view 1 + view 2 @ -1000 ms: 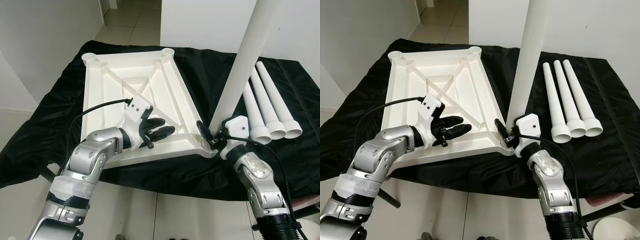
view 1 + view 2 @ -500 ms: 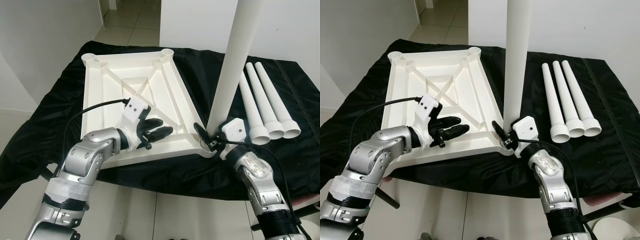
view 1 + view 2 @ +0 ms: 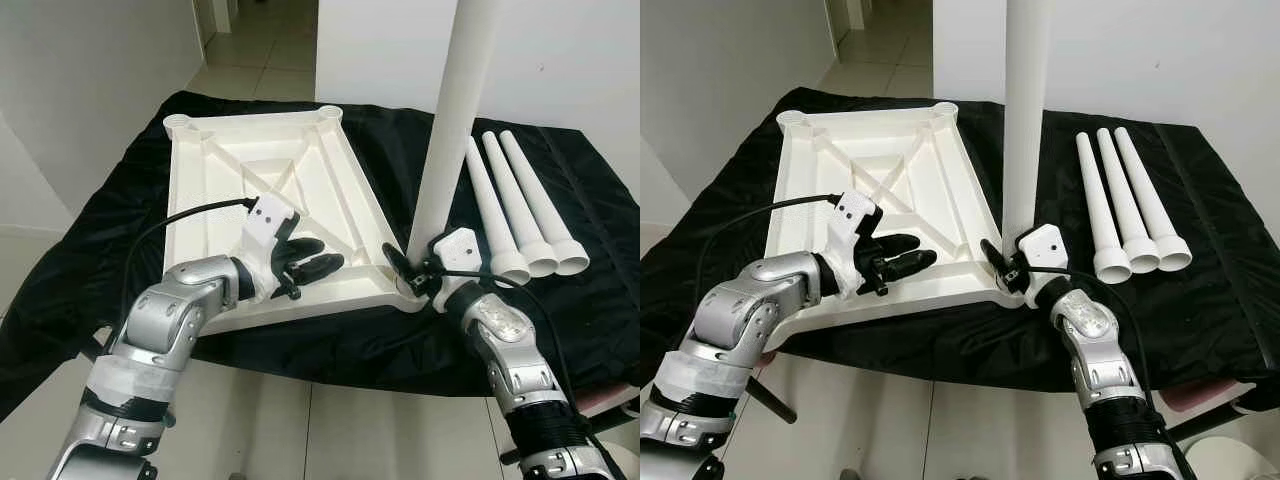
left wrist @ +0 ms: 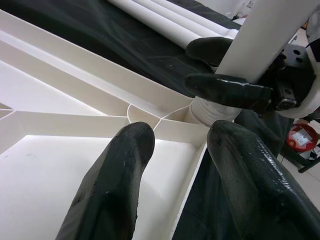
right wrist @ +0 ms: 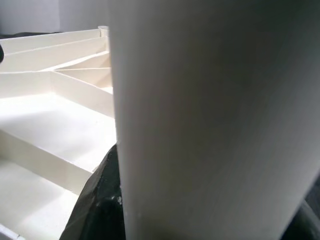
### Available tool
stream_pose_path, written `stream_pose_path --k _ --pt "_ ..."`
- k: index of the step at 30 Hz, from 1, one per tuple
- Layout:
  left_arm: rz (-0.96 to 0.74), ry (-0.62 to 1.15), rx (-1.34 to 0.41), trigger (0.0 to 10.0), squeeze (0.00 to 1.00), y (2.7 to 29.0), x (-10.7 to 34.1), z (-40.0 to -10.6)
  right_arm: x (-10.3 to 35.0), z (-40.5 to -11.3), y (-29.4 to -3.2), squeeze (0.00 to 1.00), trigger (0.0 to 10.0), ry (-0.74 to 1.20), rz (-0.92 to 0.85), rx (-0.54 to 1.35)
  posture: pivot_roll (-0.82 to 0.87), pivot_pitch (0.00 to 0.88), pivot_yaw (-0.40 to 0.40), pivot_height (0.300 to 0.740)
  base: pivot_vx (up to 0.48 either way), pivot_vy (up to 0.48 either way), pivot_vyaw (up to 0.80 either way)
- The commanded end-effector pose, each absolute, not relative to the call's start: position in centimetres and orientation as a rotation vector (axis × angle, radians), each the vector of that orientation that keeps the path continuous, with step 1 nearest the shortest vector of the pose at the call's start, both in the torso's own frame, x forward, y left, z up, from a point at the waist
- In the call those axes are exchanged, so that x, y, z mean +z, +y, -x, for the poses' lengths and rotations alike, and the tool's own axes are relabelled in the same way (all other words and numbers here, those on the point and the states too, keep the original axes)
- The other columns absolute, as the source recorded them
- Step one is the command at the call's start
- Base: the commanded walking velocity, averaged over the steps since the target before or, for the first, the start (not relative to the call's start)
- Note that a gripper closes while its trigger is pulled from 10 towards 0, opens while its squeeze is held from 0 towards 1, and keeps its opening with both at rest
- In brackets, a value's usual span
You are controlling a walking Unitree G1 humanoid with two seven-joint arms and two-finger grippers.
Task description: Building children table
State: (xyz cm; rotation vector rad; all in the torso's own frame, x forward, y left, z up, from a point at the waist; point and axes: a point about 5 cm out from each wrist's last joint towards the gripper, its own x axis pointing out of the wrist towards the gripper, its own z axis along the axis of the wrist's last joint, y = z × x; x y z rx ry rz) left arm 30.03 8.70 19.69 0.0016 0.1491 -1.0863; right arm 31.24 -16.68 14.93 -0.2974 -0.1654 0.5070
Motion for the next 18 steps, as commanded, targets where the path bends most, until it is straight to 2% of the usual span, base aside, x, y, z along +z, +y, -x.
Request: stream_pose_path --k 1,9,18 --pt "0.001 0.161 -1.077 10.0 0.0 9.0 19.5 -29.8 11.9 -30.7 -17.2 0.0 10.0 -0.024 0.293 0.525 0.0 0.082 -0.009 0.74 0.0 0.0 0.0" --pt "0.006 0.164 -1.073 10.0 0.0 9.1 19.5 -29.8 11.7 -30.4 -17.2 0.0 10.0 -0.007 0.151 0.514 0.0 0.086 -0.01 0.74 0.0 0.0 0.0" --pt "0.003 0.167 -1.068 10.0 0.0 9.1 19.6 -29.8 10.7 -31.0 -17.1 0.0 10.0 0.067 0.103 0.441 0.0 0.087 -0.011 0.74 0.0 0.0 0.0"
